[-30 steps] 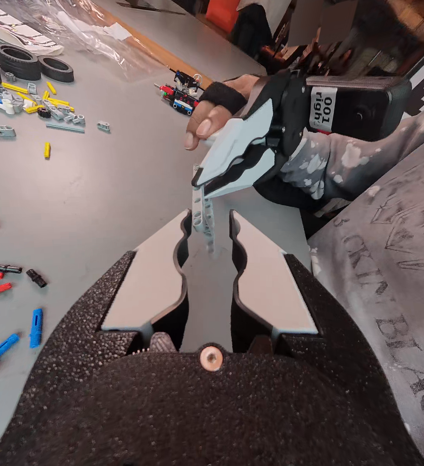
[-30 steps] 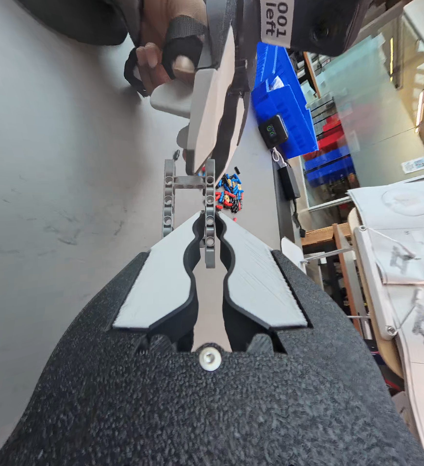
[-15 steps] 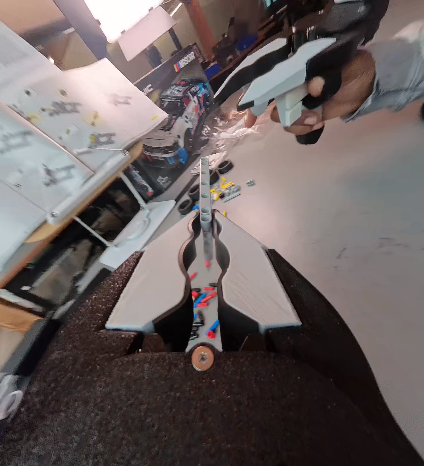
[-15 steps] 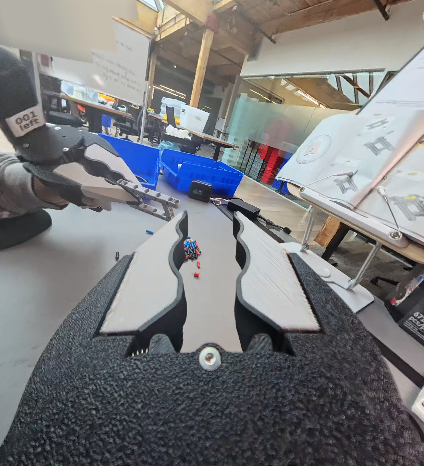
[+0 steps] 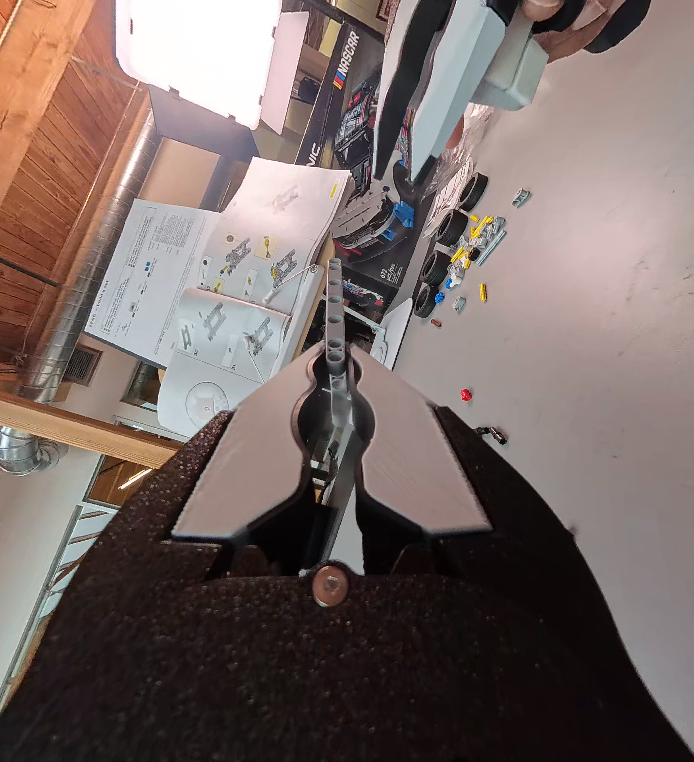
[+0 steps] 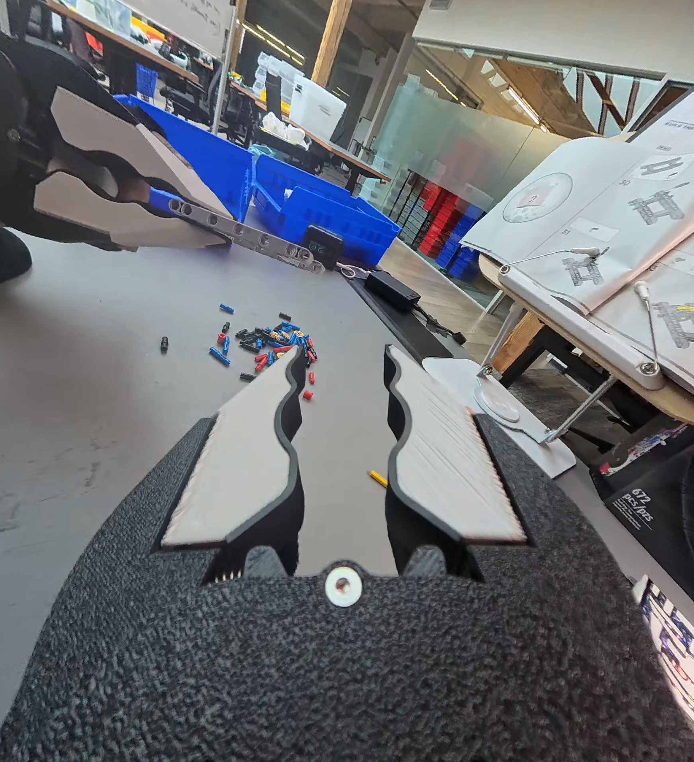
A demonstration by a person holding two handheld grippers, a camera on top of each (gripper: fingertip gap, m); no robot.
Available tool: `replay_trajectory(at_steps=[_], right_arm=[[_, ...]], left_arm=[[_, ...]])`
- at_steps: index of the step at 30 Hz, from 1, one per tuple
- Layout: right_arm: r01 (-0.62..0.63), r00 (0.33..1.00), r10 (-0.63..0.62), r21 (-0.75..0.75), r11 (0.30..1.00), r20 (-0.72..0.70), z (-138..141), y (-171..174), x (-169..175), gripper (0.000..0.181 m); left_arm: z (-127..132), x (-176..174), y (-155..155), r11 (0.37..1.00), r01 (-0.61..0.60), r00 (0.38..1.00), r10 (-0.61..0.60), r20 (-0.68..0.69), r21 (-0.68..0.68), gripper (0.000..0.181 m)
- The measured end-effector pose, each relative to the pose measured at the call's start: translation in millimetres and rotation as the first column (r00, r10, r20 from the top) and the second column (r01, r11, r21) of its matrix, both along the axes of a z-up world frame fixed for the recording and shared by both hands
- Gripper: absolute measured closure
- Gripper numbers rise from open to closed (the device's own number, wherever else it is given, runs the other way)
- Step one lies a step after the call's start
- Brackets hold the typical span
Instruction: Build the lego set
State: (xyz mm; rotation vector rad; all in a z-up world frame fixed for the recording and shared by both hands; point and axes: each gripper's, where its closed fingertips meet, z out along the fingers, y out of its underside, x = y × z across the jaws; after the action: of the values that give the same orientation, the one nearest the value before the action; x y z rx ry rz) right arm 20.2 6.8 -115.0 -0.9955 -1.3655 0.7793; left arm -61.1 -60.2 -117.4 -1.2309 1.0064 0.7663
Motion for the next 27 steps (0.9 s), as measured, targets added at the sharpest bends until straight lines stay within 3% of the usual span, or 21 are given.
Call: replay_trajectory(at_steps=[5, 8, 10, 12, 14, 15, 18, 19, 21, 24, 25, 27], right_arm=[[0.0, 0.999, -0.001, 0.028, 1.0, 0.038, -8, -3, -3, 0.144], [-0.013, 0.998, 0.012, 0.015, 1.0, 0.064, -14, -6, -5, 0.145], [-0.021, 0.996, 0.021, -0.005, 1.0, 0.086, -19, -7, -7, 0.145], [-0.021, 0.995, 0.023, -0.025, 0.999, 0.102, -24, -7, -8, 0.143], [-0.024, 0.992, 0.032, -0.065, 0.998, 0.123, -30, -6, -9, 0.14], [-0.028, 0.99, 0.04, -0.087, 0.996, 0.133, -33, -5, -9, 0.141], [-0.007, 0.981, 0.029, -0.114, 0.993, 0.194, -46, 1, -7, 0.158], [0.023, 0.977, 0.0, -0.104, 0.994, 0.213, -49, 7, -5, 0.176], [0.047, 0.968, -0.019, -0.104, 0.994, 0.249, -55, 14, -2, 0.181], [0.114, 0.951, -0.068, -0.138, 0.984, 0.3, -62, 30, 3, 0.181], [0.134, 0.943, -0.08, -0.149, 0.98, 0.323, -67, 35, 6, 0.181], [0.167, 0.924, -0.093, -0.173, 0.971, 0.37, -77, 42, 10, 0.181]], left_arm=[[3, 0, -1, 0.995, 0.075, 0.97, -0.057, 0.237, -0.067, 0.175], [6, 1, -3, 0.959, 0.226, 0.829, -0.097, 0.551, -0.17, 0.175], [14, 3, -7, 0.905, 0.383, 0.637, -0.115, 0.762, -0.184, 0.175], [27, 3, -13, 0.821, 0.557, 0.38, -0.118, 0.918, -0.125, 0.174], [37, -6, -14, 0.75, 0.661, 0.121, -0.061, 0.991, -0.034, 0.175], [41, -13, -13, 0.731, 0.682, 0.02, -0.037, 0.999, 0.013, 0.175], [55, -47, -11, 0.758, 0.64, -0.165, -0.024, 0.986, 0.126, 0.175], [59, -62, -10, 0.789, 0.6, -0.183, -0.031, 0.983, 0.137, 0.175], [67, -95, -11, 0.87, 0.477, -0.138, -0.065, 0.988, 0.124, 0.175], [79, -160, -20, 0.991, 0.133, 0.089, -0.046, 0.995, 0.034, 0.175], [82, -186, -27, 1.0, -0.022, 0.18, -0.001, 0.984, 0.005, 0.175], [87, -234, -45, 0.945, -0.323, 0.33, 0.155, 0.931, -0.043, 0.176]])
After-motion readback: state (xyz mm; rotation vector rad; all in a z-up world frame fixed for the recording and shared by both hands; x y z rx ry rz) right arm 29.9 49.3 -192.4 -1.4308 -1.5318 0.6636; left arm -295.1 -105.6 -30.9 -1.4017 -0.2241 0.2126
